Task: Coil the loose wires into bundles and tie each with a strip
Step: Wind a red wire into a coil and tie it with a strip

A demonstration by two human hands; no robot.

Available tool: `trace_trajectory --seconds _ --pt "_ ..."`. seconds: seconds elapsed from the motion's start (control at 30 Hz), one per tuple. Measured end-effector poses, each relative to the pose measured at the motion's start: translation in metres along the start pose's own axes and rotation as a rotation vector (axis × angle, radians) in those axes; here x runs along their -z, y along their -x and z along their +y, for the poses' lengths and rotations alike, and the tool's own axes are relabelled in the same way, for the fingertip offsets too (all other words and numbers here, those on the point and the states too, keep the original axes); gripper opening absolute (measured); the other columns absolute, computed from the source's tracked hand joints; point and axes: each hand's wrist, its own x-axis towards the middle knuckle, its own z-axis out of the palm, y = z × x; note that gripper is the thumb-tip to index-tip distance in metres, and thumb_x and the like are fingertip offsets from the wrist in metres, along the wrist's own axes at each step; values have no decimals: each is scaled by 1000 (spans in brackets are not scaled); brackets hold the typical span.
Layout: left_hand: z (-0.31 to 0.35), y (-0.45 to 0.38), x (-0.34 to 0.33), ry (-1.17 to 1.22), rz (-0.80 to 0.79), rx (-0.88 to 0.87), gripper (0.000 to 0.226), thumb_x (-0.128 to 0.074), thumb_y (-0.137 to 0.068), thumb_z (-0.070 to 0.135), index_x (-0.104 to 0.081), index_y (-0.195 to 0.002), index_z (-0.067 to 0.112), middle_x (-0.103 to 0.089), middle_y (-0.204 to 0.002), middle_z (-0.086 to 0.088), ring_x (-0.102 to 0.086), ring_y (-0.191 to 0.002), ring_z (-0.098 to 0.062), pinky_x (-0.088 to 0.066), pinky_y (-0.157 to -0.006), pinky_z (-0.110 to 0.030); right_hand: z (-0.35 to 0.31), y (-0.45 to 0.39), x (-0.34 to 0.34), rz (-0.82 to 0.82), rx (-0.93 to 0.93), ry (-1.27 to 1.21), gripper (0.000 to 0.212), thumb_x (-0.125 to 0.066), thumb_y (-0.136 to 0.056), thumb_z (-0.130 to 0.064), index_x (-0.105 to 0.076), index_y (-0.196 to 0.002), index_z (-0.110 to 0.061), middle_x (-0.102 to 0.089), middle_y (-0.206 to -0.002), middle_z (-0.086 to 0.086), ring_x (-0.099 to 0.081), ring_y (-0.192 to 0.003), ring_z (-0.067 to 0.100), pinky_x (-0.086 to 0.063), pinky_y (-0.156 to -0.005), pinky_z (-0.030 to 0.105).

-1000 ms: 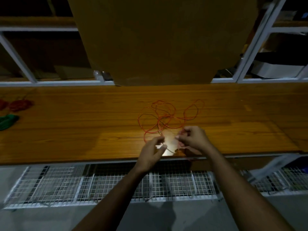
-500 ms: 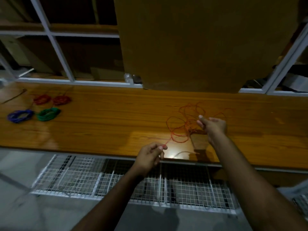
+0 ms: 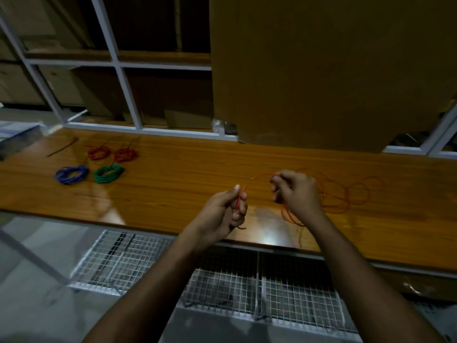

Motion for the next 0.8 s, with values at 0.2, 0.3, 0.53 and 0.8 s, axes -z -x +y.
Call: trace_trajectory --seconds 0.2,0.3,0.53,0.8 --pt "31 8 9 71 -67 -126 21 -48 -98 26 -56 -90 9 -47 -52 1 -42 -47 -10 -35 -47 -22 -10 -13 8 46 -119 -4 34 -59 -96 -41 -69 -75 -17 -66 -64 3 -58 -47 13 -48 -45 29" --pt "52 6 17 134 87 -137 36 -47 -100 41 -52 -74 16 -36 -47 6 -31 -39 -7 -24 -40 -20 0 -14 7 -248 -213 -126 30 -54 -100 -36 -71 -87 -14 -60 -71 2 -49 -55 10 -38 -49 24" --pt "88 -1 26 194 176 -178 42 -39 -104 43 -52 -76 15 -33 -53 6 -27 -45 -7 -20 -45 -21 28 -2 6 -514 -271 -255 23 -63 -93 -3 -69 -114 -9 -72 -98 11 -70 -83 13 -57 -78 26" --pt "101 -8 -3 32 204 -244 28 -35 -107 23 -54 -93 9 -44 -67 -1 -38 -57 -12 -32 -64 -27 -24 21 -26 -195 127 809 17 -46 -102 -23 -62 -103 -19 -67 -95 4 -64 -84 23 -48 -67 34"
